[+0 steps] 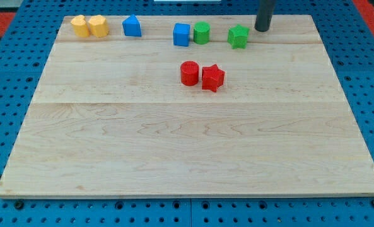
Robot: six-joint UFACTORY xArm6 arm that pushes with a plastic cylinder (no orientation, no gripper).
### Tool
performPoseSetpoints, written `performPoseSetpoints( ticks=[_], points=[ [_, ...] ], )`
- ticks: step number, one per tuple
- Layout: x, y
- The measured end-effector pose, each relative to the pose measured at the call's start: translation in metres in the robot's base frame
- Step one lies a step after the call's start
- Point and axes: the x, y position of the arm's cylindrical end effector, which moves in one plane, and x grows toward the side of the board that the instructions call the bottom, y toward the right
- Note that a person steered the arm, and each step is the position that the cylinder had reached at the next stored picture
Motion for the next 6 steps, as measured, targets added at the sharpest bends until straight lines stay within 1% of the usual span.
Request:
performPoseSetpoints(
  ticks=[1, 3, 4, 6],
  points=[
    [0.008, 0.01],
    [0.126, 0.01],
    [0.163, 0.01],
    [0.197, 0.009]
  ],
)
